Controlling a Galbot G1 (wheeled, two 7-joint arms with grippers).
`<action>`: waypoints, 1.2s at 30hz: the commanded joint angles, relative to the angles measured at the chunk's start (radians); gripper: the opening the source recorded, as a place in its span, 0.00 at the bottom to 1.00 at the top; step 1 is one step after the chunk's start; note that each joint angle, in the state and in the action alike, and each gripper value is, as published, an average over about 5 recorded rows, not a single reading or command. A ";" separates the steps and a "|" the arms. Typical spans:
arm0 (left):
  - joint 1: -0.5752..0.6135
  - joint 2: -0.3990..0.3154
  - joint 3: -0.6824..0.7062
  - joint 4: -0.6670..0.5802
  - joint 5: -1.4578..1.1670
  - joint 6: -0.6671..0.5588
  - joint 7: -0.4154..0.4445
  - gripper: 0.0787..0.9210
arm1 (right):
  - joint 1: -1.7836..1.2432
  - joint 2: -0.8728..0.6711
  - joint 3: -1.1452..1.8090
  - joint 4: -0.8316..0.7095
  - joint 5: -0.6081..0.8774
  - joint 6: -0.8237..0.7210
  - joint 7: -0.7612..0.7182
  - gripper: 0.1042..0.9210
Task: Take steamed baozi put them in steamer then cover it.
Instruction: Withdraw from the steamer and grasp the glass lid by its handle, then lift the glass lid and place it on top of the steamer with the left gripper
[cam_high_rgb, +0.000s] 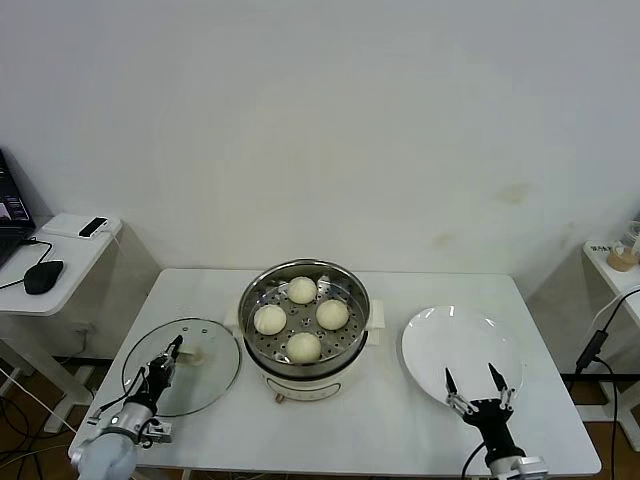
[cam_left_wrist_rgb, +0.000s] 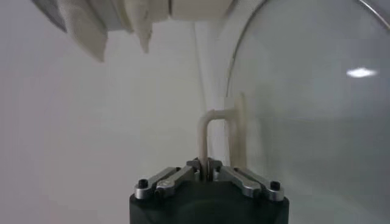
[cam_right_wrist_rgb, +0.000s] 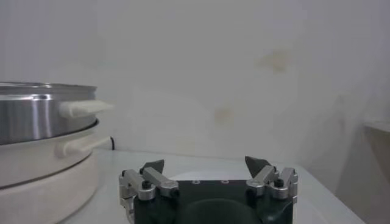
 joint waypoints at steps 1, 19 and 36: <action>0.139 -0.020 -0.062 -0.203 -0.090 0.119 -0.022 0.07 | 0.002 -0.002 -0.008 0.004 -0.004 0.002 -0.002 0.88; 0.317 0.049 -0.256 -0.549 -0.164 0.241 0.152 0.07 | -0.006 -0.027 -0.015 0.033 -0.012 -0.004 -0.007 0.88; 0.102 0.258 0.057 -0.724 -0.263 0.466 0.354 0.07 | -0.029 0.010 -0.019 0.038 -0.155 -0.002 0.003 0.88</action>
